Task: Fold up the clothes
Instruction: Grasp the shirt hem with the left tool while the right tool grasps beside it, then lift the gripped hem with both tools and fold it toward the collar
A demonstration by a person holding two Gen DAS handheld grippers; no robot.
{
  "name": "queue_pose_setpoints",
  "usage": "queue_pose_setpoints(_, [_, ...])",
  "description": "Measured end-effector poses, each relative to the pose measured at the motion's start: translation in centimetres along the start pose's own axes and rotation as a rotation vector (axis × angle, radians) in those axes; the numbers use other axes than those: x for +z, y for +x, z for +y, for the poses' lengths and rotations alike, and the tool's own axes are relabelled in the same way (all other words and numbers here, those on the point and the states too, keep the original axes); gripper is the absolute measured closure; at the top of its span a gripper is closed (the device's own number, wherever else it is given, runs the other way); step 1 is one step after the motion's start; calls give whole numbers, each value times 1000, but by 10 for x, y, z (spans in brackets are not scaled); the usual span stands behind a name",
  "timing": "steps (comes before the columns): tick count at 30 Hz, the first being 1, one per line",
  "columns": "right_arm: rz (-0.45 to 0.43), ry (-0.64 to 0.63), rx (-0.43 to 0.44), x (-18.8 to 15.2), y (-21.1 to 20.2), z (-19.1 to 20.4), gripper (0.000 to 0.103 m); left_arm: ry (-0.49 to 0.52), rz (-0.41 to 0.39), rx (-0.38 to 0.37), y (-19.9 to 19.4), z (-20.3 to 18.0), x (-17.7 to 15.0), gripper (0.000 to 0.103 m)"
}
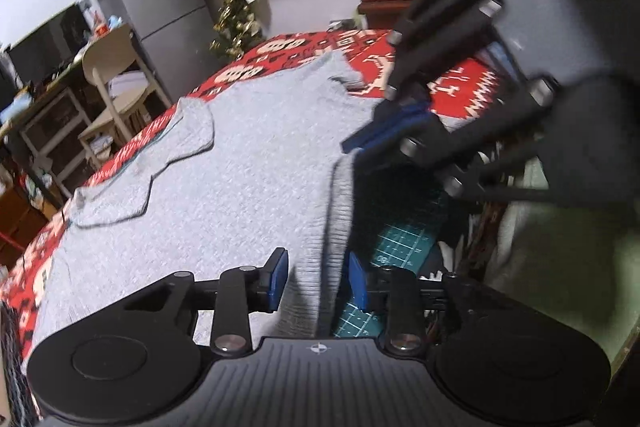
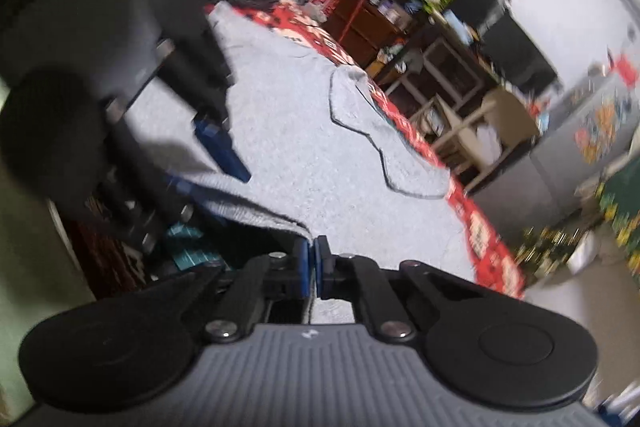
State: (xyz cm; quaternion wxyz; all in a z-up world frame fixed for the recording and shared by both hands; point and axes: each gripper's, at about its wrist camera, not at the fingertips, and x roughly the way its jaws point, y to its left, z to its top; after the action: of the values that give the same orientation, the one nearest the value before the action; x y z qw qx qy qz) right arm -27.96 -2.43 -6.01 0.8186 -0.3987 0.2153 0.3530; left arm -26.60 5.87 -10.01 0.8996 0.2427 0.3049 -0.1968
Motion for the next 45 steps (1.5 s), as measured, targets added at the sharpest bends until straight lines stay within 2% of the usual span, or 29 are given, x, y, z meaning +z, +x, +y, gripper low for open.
queue_pose_setpoints(3, [9, 159, 62, 1, -5, -20, 100, 65, -17, 36, -1, -10, -2, 64])
queue_pose_setpoints(6, [3, 223, 64, -2, -19, -25, 100, 157, -42, 115, -1, -20, -7, 64])
queue_pose_setpoints(10, [13, 261, 71, -2, -21, -33, 100, 346, -89, 282, -1, -37, -24, 64])
queue_pose_setpoints(12, [15, 255, 74, -2, -21, -33, 100, 417, -99, 332, -3, -42, -35, 64])
queue_pose_setpoints(14, [16, 254, 77, -2, -19, -34, 100, 446, -90, 349, -5, -44, -44, 63])
queue_pose_setpoints(18, [17, 251, 78, 0, -6, -37, 100, 445, -57, 363, -10, -44, -59, 61])
queue_pose_setpoints(22, [19, 251, 81, 0, -5, -38, 100, 460, -49, 411, -18, -45, -72, 61])
queue_pose_setpoints(27, [21, 248, 81, 0, -4, -38, 100, 452, -19, 446, -21, -37, -77, 61])
queue_pose_setpoints(31, [23, 242, 87, -1, -5, -37, 99, 422, -2, 438, -22, -32, -78, 62])
queue_pose_setpoints(32, [23, 239, 88, -1, -5, -36, 99, 419, -2, 434, -22, -32, -78, 68])
queue_pose_setpoints(33, [24, 236, 89, -1, -5, -36, 99, 417, -2, 430, -23, -31, -77, 86])
queue_pose_setpoints(34, [26, 232, 90, -1, -5, -35, 99, 414, -7, 429, -24, -31, -77, 96])
queue_pose_setpoints(35, [30, 226, 92, -2, -4, -34, 99, 411, -13, 430, -25, -30, -76, 98])
queue_pose_setpoints(38, [44, 192, 90, -5, -2, -28, 92, 384, -25, 429, -30, -25, -73, 100])
queue_pose_setpoints(40, [47, 158, 82, -8, 0, -22, 79, 358, -26, 427, -32, -21, -70, 100])
queue_pose_setpoints(45, [33, 52, 99, -9, 1, 0, 56, 316, -36, 439, -35, -10, -60, 100])
